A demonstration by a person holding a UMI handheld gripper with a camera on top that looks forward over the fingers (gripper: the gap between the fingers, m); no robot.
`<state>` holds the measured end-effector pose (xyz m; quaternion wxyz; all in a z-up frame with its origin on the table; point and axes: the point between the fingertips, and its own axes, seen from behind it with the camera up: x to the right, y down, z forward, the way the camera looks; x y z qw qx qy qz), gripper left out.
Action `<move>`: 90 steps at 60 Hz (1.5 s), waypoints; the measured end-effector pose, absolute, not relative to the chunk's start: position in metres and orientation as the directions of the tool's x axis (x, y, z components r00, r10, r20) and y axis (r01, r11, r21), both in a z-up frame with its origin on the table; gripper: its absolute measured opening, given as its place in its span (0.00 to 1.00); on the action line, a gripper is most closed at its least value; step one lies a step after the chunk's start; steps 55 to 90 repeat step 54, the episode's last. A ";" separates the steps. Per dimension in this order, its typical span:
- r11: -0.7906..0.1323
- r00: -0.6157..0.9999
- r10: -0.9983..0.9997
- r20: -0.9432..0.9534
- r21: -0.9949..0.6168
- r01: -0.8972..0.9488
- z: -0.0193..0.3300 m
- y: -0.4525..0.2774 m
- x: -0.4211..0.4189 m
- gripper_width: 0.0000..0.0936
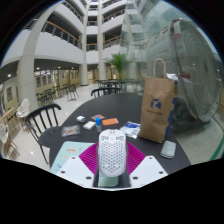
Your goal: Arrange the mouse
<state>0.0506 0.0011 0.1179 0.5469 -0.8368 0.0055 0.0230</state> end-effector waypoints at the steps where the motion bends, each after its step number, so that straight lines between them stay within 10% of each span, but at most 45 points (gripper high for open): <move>1: -0.400 0.999 0.029 -0.039 -0.916 -0.024 0.120 0.002 0.038 0.37; 22: -0.594 0.998 0.059 0.007 -0.804 0.041 -0.008 0.028 -0.083 0.37; 34: -0.612 0.999 0.048 -0.015 -0.790 0.017 -0.014 0.022 -0.084 0.59; 39: -0.609 0.995 0.093 -0.021 -0.792 0.041 -0.004 0.005 -0.085 0.93; 90: -0.557 0.983 0.182 0.021 -0.822 0.121 0.038 -0.095 -0.052 0.91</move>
